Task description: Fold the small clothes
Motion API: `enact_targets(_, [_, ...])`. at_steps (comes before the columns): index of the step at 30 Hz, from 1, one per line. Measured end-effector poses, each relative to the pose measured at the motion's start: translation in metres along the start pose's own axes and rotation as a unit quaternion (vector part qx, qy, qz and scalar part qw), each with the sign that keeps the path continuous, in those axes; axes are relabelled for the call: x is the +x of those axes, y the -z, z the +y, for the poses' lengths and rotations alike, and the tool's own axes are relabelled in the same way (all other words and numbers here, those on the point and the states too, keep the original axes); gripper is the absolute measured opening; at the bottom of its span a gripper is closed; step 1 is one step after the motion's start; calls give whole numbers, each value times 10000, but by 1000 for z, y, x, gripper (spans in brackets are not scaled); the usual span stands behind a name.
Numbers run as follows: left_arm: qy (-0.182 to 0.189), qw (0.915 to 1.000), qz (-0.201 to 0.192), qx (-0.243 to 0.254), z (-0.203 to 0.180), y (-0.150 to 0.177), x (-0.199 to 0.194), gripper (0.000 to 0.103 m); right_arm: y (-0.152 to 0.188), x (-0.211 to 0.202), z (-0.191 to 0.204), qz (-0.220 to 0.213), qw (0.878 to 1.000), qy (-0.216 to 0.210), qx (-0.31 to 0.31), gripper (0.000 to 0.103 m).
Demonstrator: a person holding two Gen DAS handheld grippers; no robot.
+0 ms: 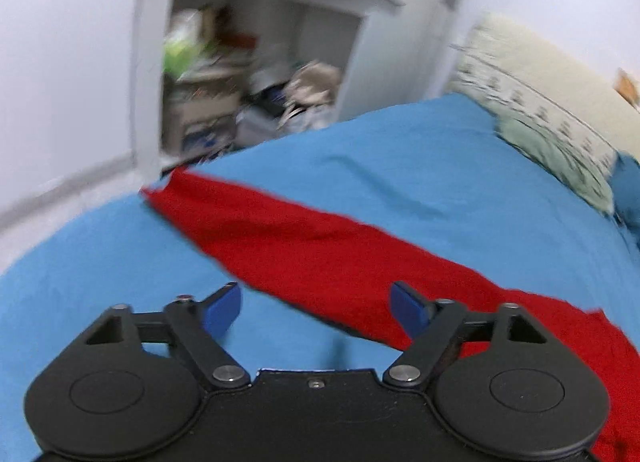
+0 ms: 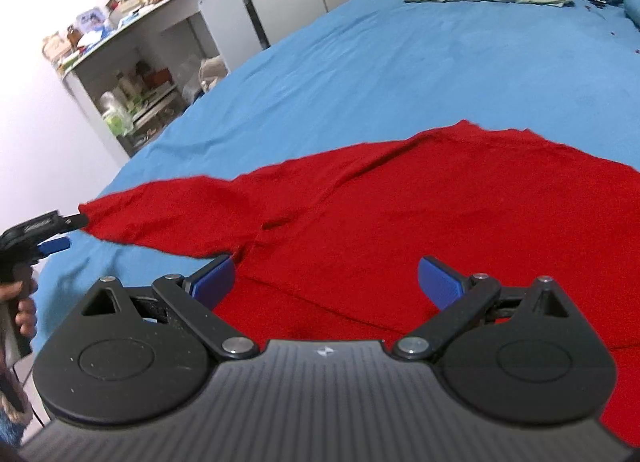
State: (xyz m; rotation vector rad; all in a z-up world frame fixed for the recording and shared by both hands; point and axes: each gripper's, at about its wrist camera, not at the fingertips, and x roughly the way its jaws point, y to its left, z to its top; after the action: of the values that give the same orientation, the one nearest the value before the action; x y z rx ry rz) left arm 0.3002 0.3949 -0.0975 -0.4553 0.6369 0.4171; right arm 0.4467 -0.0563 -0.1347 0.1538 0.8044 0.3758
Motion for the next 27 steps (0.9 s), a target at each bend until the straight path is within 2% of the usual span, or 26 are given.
enact_targets(2, [-72, 9995, 116, -272, 17, -2, 15, 67, 2, 7, 2, 14, 10000, 30, -32, 103])
enact_targets(5, [-108, 9981, 234, -563, 32, 0, 35, 60, 4, 18, 1, 71, 9999, 75, -46, 103])
enact_targets(7, [-41, 9982, 100, -592, 36, 0, 40, 60, 6, 23, -1, 119, 9999, 101, -54, 103])
enact_targets(9, [-68, 9992, -14, -404, 32, -4, 46, 58, 6, 29, -2, 128, 9998, 117, -57, 103])
enact_targets(12, [-243, 9995, -153, -161, 25, -9, 60, 37, 7, 35, -5, 141, 9998, 123, -22, 103])
enact_targets(14, [-375, 9989, -242, -163, 24, -12, 66, 9, 7, 38, -9, 186, 9997, 128, 53, 103])
enact_targets(18, [-467, 9979, -374, -234, 16, -13, 60, 4, 6, 35, -16, 141, 9997, 146, 151, 103])
enact_targets(22, [-402, 9968, -654, 208, -11, -22, 43, 4, 4, 24, -26, -11, 9995, 156, 264, 103])
enact_targets(24, [-206, 9951, -858, 436, -35, -30, 28, 4, 3, 15, -33, -113, 9992, 153, 354, 103])
enact_targets(27, [371, 9892, -1167, 811, -90, -40, -2, 4, 1, -2, -44, -293, 9982, 155, 496, 103])
